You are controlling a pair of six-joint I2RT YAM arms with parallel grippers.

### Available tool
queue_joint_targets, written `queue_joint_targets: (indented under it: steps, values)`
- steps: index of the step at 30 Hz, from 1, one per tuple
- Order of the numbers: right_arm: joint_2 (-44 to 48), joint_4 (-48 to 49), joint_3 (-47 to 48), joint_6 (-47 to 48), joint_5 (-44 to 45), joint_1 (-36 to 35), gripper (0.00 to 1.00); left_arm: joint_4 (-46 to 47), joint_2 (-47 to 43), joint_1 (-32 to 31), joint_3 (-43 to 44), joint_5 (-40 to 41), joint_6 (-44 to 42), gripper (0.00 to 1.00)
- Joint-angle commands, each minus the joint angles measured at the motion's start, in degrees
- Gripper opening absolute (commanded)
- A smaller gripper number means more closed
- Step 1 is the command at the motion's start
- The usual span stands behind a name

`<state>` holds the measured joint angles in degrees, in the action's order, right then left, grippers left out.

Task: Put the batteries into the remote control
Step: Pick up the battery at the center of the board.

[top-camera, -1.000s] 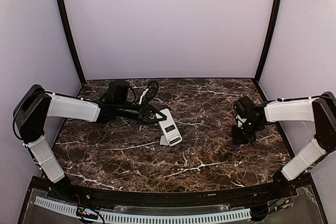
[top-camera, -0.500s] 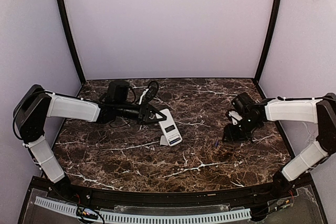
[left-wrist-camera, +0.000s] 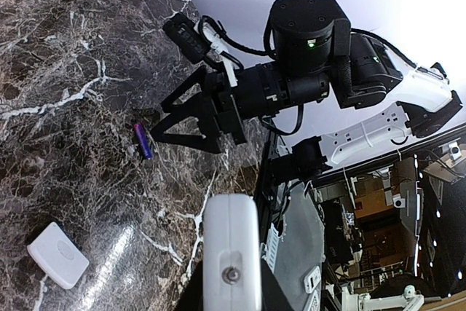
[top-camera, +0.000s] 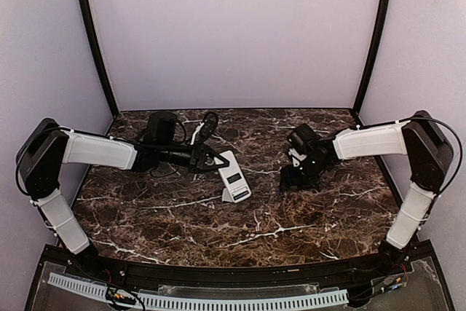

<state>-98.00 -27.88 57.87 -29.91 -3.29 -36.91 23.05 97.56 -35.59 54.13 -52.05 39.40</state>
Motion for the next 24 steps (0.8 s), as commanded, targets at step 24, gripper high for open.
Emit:
queue_joint_targets:
  steps: [24]
  values:
    - [-14.47, -5.4, 13.83, -0.5, 7.74, -11.27, 0.56, 0.1, -5.19, 1.23, -2.2, -0.77, -0.95, 0.0]
